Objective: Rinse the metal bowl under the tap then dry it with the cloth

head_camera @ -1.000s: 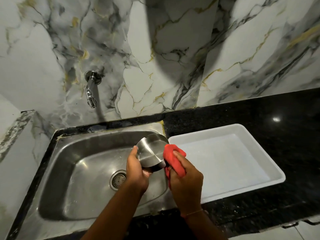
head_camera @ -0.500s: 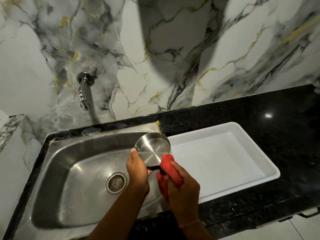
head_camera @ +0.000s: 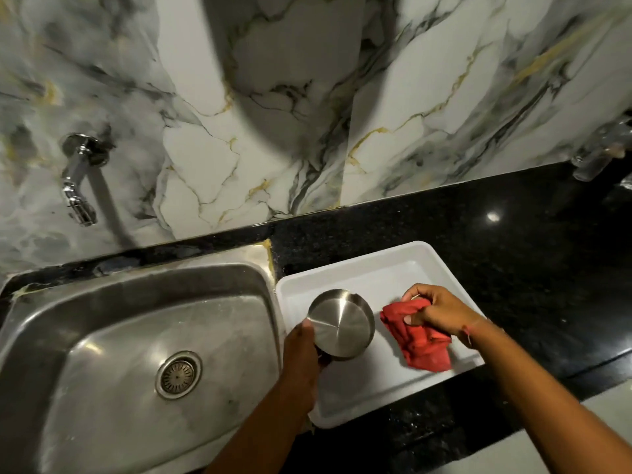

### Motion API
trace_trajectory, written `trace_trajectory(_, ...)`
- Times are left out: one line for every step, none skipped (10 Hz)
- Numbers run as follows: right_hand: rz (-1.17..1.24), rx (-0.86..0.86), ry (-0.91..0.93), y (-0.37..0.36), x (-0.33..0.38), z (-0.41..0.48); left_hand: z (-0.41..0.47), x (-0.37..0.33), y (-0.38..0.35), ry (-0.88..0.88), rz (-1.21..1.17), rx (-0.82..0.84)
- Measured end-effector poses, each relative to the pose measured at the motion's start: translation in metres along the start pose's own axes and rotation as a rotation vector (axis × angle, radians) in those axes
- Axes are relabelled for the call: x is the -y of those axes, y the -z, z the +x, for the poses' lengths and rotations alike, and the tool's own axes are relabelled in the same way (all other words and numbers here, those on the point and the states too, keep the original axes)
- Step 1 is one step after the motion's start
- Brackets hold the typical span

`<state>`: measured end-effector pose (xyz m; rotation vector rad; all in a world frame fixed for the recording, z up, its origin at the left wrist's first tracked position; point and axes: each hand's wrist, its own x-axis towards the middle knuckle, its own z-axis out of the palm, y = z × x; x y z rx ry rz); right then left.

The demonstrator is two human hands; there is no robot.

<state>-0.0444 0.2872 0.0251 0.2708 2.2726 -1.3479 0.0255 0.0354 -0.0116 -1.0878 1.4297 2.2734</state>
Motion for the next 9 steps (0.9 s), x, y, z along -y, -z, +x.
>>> trace_trajectory(0.002, 0.092, -0.129, 0.019, -0.024, 0.045, 0.019, 0.017, -0.019, 0.05, 0.023, -0.011)
trace_trajectory(-0.006, 0.07, -0.182, 0.029, -0.048, 0.079, 0.037, 0.027, -0.031, 0.05, 0.104, -0.077)
trace_trajectory(-0.159, -0.074, -0.104, 0.029, -0.057, 0.096, 0.046, 0.031, -0.036, 0.045, 0.183, -0.162)
trace_trajectory(-0.416, -0.226, -0.013, 0.024, -0.064, 0.105, 0.051, 0.032, -0.036, 0.042, 0.235, -0.221)
trace_trajectory(-0.633, -0.309, 0.036, 0.016, -0.068, 0.101, 0.055, 0.037, -0.034, 0.034, 0.244, -0.24)
trace_trajectory(-0.734, -0.397, 0.068, 0.007, -0.074, 0.101, 0.054, 0.04, -0.033, 0.018, 0.3, -0.278)
trace_trajectory(-0.649, -0.495, 0.056, -0.005, -0.065, 0.088, 0.049, 0.038, -0.034, -0.004, 0.358, -0.287)
trace_trajectory(-0.357, -0.654, 0.182, -0.011, -0.037, 0.072, 0.046, 0.033, -0.035, 0.023, 0.385, -0.255)
trace_trajectory(0.143, -0.695, 0.428, -0.014, 0.016, 0.033, 0.04, 0.027, -0.03, 0.048, 0.381, -0.168)
